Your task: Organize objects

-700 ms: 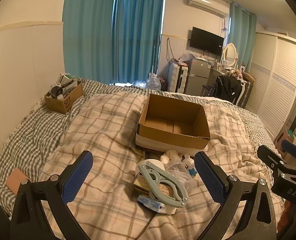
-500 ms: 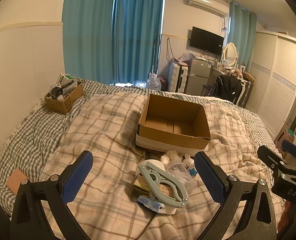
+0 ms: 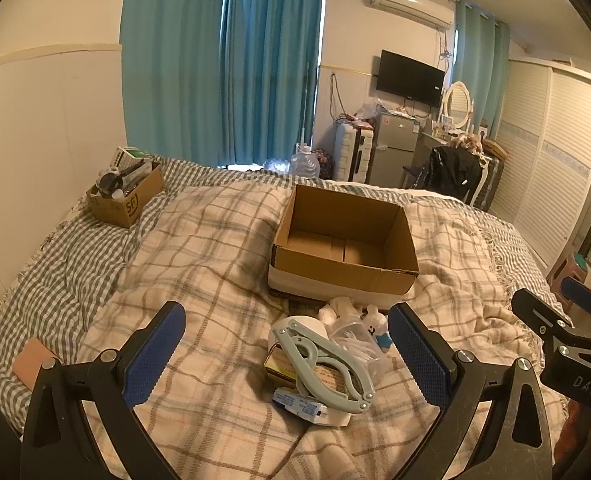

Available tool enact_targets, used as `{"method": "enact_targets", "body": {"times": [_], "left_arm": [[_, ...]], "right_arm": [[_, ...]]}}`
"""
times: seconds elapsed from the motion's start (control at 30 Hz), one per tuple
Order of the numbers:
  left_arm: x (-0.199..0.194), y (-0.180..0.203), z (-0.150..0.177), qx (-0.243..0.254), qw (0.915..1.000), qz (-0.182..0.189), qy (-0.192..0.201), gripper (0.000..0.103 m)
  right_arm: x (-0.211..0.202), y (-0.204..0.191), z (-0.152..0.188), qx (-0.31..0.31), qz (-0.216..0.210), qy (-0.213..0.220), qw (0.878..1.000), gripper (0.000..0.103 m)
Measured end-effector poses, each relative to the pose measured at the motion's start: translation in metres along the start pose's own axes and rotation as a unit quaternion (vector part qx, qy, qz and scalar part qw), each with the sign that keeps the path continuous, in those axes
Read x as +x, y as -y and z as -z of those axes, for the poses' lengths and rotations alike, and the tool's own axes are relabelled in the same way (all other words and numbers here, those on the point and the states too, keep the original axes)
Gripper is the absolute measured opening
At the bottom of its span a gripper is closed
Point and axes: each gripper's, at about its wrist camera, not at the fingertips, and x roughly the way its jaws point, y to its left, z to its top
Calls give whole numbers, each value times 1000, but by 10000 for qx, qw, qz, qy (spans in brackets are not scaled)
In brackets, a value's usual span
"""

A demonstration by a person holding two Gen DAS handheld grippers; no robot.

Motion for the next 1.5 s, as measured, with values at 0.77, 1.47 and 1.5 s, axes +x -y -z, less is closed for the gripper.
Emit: {"method": "enact_targets", "body": {"times": [0.77,1.47,1.5], "left_arm": [[-1,-5,3,85,9999,42,-106,100],[88,15,28,409,9876,475,-1439,89],[95,19,31,441,9851,516,-1578,89]], "right_arm": [[1,-3,2,40,205,-40,9998,103],[65,20,25,210,409,-872,9951,103],[72,21,27,252,400,-961,9942,103]]}}
